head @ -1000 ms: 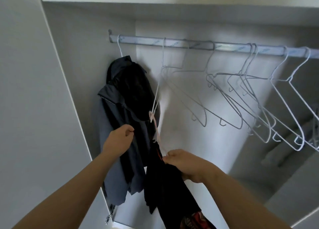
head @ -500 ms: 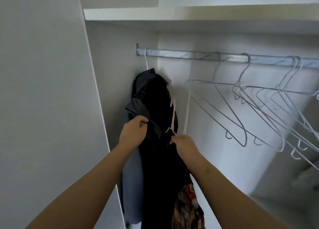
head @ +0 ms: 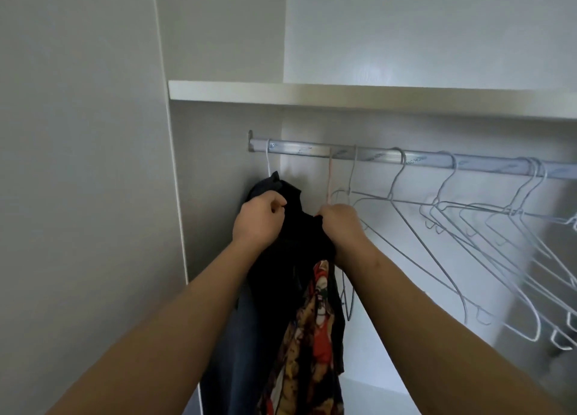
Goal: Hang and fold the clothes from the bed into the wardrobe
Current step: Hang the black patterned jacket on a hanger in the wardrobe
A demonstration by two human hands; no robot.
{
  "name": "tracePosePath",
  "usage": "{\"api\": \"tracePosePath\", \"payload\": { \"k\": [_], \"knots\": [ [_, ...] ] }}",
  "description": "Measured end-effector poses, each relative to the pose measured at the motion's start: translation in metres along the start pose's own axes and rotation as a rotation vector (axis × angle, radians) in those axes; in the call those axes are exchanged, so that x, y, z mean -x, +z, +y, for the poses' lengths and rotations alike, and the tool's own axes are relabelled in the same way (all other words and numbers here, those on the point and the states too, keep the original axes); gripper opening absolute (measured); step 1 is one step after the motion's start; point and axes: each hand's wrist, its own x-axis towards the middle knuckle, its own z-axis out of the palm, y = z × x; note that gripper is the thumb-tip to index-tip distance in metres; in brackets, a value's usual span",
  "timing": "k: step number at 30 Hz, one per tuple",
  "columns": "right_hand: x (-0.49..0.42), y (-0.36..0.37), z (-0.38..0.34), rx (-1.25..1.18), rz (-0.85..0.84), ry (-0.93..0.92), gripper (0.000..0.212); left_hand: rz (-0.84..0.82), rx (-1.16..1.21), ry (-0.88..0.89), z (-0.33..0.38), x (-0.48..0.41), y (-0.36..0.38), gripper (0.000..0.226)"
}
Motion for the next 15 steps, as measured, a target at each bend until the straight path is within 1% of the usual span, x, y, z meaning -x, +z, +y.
{"api": "tracePosePath", "payload": {
  "k": [2, 5, 7, 8, 11, 15],
  "knots": [
    [-0.007, 0.002, -0.008, -0.01, -0.03, -0.025, 0.028, -0.01, -0.014, 0.024, -0.001, -0.009, 0.004, 0.023],
    [-0.021, 0.003, -0.022, -0.03, -0.025, -0.066, 0.03, -0.081, -0.199, 0.062, -0.01, -0.018, 0.015, 0.027],
    [-0.029, 0.004, -0.026, -0.004, -0.006, -0.076, 0.029, -0.159, -0.343, 0.009, -0.021, -0.021, 0.022, 0.032],
    [-0.037, 0.005, -0.026, -0.001, 0.001, -0.078, 0.029, -0.197, -0.379, -0.023, -0.027, -0.022, 0.025, 0.035],
    [-0.052, 0.007, -0.024, 0.069, 0.011, -0.07, 0.029, -0.276, -0.365, -0.091, -0.043, -0.027, 0.033, 0.038],
    [-0.069, 0.015, -0.003, 0.054, -0.021, -0.044, 0.03, -0.322, -0.254, -0.103, -0.058, -0.037, 0.039, 0.041]
  ]
}}
